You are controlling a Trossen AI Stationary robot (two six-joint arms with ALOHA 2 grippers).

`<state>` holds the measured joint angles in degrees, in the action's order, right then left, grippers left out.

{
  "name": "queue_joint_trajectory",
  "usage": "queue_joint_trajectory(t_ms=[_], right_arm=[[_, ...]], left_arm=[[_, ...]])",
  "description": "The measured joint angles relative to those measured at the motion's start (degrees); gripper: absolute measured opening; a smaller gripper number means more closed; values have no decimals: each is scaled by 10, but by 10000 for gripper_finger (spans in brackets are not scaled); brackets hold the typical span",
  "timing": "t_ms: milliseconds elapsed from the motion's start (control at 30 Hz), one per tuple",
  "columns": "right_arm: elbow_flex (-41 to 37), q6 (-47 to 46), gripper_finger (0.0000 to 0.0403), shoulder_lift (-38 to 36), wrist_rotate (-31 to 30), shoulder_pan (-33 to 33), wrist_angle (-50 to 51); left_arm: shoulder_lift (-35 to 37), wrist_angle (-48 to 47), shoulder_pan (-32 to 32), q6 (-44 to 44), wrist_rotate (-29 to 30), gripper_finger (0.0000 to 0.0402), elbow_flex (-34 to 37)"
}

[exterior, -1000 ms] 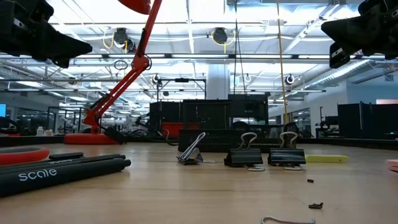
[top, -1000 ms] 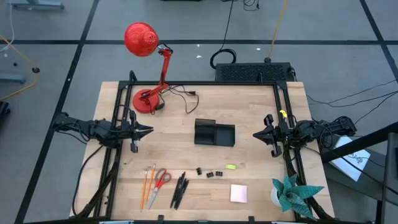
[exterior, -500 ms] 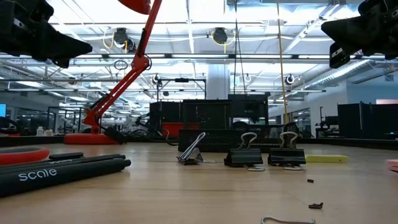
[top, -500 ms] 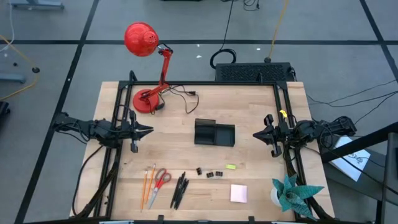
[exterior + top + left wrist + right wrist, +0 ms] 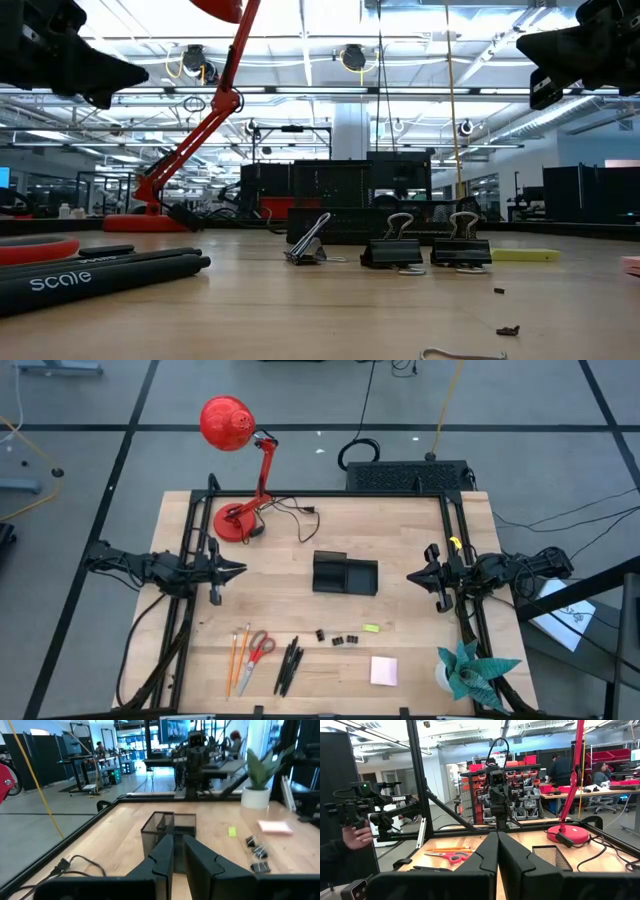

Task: Pick and place office supplies into organizer
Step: Put the green eraser into the black desk organizer

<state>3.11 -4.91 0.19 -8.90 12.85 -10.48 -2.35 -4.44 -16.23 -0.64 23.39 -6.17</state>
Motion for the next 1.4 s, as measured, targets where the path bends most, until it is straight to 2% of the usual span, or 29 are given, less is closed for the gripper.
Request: queue_joint_trajectory(t_ms=[200,433,533,667,833,967,1133,1200,1300,1400], right_arm=[[0,-7,4,0,0,0,0],[0,-8,4,0,-1,0,-30],[0,31,4,0,-3,0,-32],[0,67,4,2,-26,-1,-51],[0,98,4,25,-75,-1,-117],[3,96,4,64,-75,-1,-170],[39,72,4,146,-74,-1,-168],[63,71,4,186,-74,-1,-175],[109,62,4,250,-71,-1,-166],[173,56,4,315,-36,-1,-144]], left_arm=[[0,49,0,110,-11,47,0],[0,62,0,109,-9,47,0],[0,61,0,105,6,47,0],[0,92,0,25,53,47,0],[0,175,0,-120,67,47,0],[0,195,0,-144,67,47,0],[0,196,0,-128,69,47,0],[0,217,0,-150,92,47,0],[0,272,0,-147,156,47,0],[0,287,1,-131,196,47,0]])
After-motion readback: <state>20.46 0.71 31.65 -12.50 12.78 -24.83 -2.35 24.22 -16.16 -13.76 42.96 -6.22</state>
